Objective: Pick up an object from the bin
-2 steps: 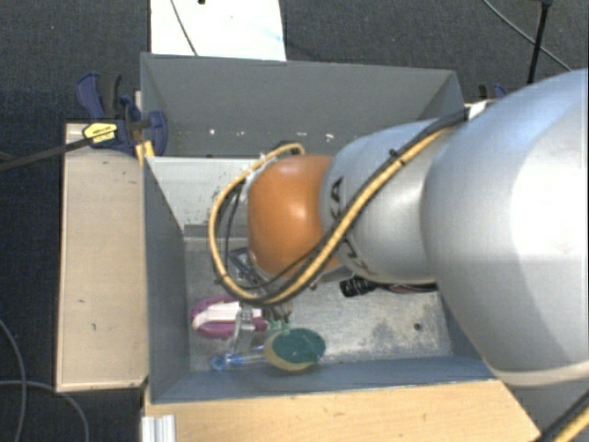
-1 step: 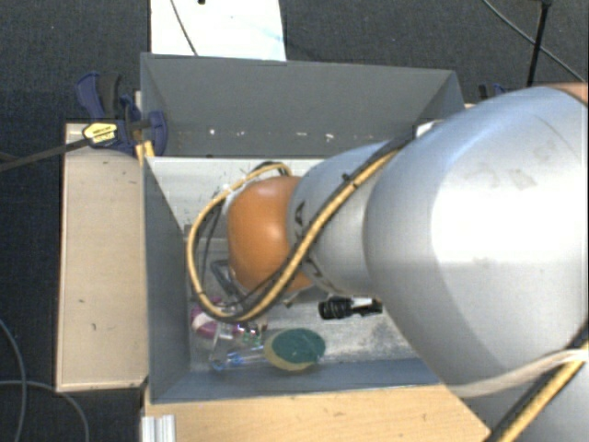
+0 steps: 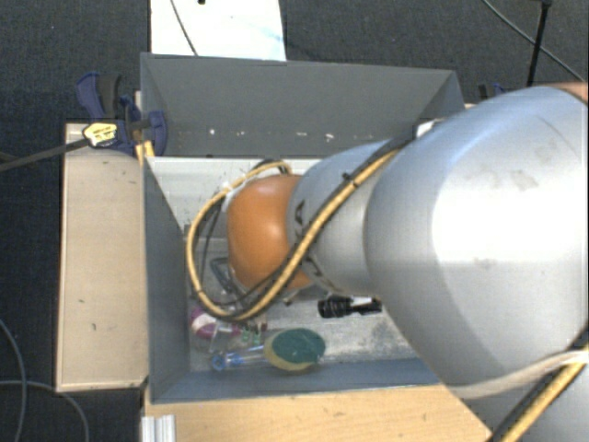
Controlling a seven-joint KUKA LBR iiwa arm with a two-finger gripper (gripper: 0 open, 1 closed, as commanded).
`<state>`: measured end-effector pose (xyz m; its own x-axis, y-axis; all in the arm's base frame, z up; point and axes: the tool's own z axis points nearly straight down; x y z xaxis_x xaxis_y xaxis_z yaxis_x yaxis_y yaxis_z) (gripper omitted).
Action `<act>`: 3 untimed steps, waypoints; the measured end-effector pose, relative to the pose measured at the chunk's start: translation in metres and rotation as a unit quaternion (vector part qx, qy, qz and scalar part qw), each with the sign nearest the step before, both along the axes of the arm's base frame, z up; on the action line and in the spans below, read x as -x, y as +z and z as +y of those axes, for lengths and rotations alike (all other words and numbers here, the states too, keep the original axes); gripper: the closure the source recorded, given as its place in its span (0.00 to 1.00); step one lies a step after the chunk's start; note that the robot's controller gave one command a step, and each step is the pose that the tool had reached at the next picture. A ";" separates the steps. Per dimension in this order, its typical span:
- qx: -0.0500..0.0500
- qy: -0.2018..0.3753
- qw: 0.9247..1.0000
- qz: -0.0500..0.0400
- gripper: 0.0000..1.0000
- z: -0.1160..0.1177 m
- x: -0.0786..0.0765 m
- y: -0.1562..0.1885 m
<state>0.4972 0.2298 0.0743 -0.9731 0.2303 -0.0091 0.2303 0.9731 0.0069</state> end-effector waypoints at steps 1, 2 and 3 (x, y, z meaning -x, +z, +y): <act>0.004 0.013 1.000 0.003 1.00 0.015 -0.007 -0.001; 0.000 0.010 1.000 0.000 1.00 0.014 -0.023 0.109; 0.003 0.154 0.988 0.005 1.00 0.002 -0.026 0.083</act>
Offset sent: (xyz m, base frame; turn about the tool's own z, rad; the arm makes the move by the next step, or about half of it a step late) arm 0.0034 0.0173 -0.0043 -0.0277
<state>0.5233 0.2321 0.1570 -0.9971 -0.0767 0.0000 -0.0767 0.9971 -0.0002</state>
